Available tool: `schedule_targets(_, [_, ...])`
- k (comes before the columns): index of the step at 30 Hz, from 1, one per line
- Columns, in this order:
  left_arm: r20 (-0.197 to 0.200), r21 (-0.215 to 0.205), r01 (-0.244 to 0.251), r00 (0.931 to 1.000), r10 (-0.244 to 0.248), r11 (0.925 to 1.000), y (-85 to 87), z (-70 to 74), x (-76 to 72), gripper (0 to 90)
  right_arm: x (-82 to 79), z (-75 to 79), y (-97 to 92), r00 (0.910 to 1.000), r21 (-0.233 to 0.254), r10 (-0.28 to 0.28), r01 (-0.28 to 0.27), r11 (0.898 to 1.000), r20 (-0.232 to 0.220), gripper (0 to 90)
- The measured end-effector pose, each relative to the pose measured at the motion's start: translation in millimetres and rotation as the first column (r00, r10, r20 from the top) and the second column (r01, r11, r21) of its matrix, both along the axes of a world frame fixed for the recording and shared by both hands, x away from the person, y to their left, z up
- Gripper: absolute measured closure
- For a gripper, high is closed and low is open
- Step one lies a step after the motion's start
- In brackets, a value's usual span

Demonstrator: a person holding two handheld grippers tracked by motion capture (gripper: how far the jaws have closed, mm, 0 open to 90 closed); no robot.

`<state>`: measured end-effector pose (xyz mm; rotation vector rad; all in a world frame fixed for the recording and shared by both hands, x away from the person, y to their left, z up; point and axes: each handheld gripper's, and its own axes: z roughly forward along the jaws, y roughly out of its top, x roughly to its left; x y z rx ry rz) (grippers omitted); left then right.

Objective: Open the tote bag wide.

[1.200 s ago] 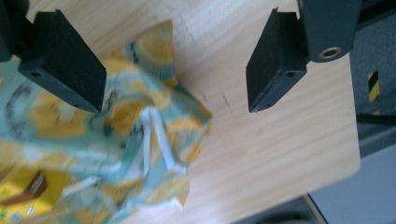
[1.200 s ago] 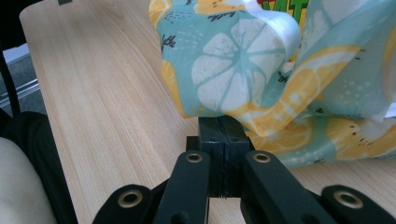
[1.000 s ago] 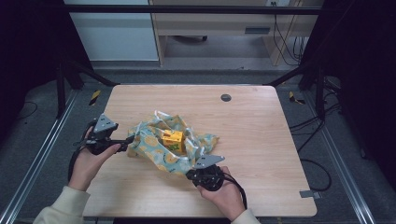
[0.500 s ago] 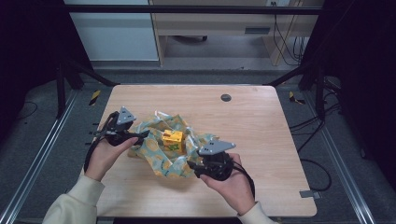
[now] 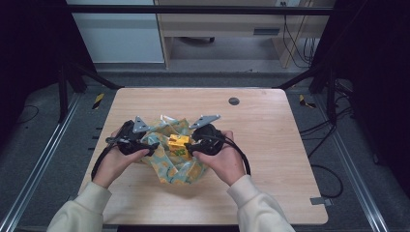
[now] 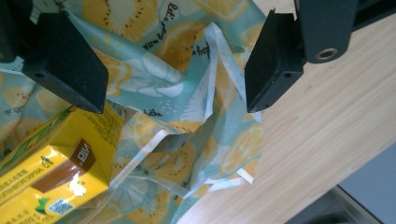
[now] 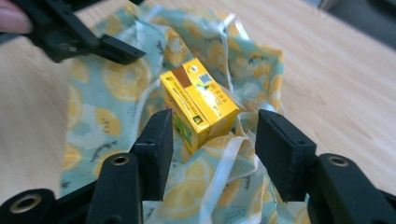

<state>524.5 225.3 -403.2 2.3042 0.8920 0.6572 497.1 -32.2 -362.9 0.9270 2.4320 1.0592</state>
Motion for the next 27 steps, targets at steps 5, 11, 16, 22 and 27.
schedule_targets(5, [-0.033,0.025,0.014,0.9994,-0.013,0.9996,-2.0,-8.7,0.4,29.8,13.0,-16.0,5.4,0.9971,-0.08,-0.024,0.019,0.997,-0.072,50.0])
schedule_targets(11, [-0.067,0.07,0.038,0.9972,-0.033,0.9968,-1.6,-16.3,-0.6,55.9,13.5,-22.1,-3.9,0.9928,-0.103,-0.008,-0.004,0.995,-0.12,86.4])
schedule_targets(16, [-0.042,0.036,0.038,0.9985,-0.036,0.9986,2.6,-13.2,-2.8,77.2,14.2,-18.5,-11.7,0.9954,-0.083,-0.007,-0.001,0.997,-0.096,89.9])
schedule_targets(22, [0.065,-0.025,0.019,0.9977,-0.017,0.9995,10.7,2.2,-8.8,86.4,8.5,2.2,-19.2,0.999,0.012,-0.014,0.013,1.0,0.044,90.0])
schedule_targets(27, [0.143,-0.088,0.012,0.9897,0.0,0.996,20.5,18.2,-23.9,87.6,-0.7,16.3,-26.4,0.9939,0.072,-0.023,0.015,0.997,0.108,90.0])
